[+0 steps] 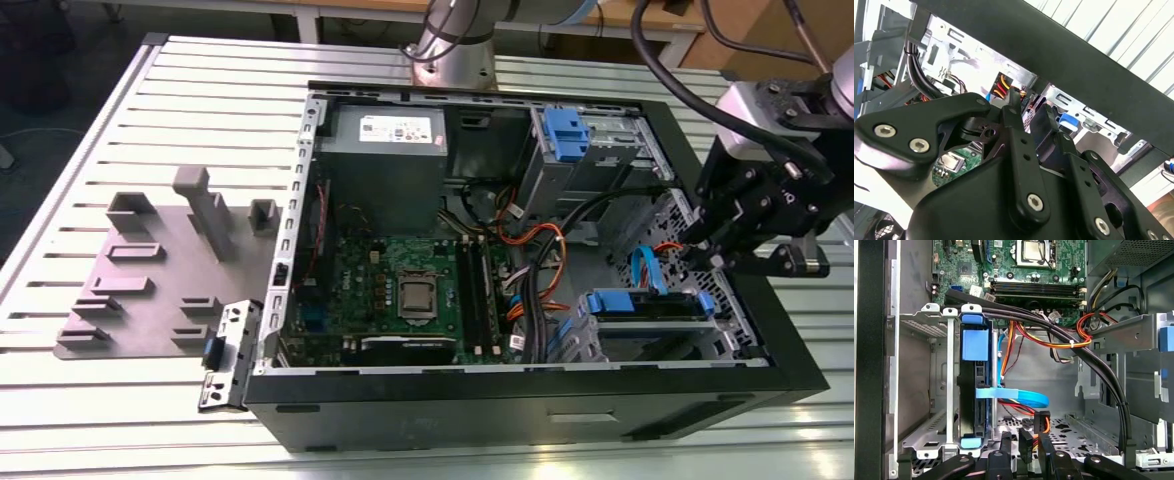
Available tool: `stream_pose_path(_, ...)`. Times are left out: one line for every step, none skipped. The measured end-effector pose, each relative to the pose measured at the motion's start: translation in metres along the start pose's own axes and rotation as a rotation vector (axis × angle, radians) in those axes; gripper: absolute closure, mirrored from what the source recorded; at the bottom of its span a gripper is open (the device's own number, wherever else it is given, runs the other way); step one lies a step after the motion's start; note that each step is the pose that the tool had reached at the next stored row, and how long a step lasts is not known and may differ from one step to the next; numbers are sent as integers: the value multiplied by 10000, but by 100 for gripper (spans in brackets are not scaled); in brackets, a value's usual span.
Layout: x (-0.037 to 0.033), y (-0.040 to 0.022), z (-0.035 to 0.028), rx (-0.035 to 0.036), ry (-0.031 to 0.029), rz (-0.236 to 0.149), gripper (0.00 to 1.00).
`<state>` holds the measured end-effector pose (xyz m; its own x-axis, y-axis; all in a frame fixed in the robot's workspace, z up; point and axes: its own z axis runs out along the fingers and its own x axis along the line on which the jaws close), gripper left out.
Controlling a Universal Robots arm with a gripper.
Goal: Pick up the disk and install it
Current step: 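Insert the second disk wire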
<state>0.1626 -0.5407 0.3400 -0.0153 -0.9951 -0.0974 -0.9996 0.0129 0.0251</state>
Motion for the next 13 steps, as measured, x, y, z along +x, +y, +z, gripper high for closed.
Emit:
stream_pose_path(0,0,4,-5,8,1,65)
stream_pose_path(1,-1,10,-13,14,2,65)
stream_pose_path(2,-1,17,-25,22,3,65)
stream_pose_path(2,-1,20,-35,30,4,65)
stream_pose_path(2,-1,20,-37,32,4,65)
stream_pose_path(2,-1,20,-37,31,5,65)
stream_pose_path(2,-1,20,-37,29,5,65)
stream_pose_path(2,-1,21,-38,26,5,65)
stream_pose_path(2,-1,21,-38,23,4,65)
stream_pose_path(2,-1,21,-38,22,5,65)
stream_pose_path(2,-2,21,-38,20,5,65)
stream_pose_path(2,-2,21,-38,19,5,65)
stream_pose_path(2,-2,21,-38,17,4,65)
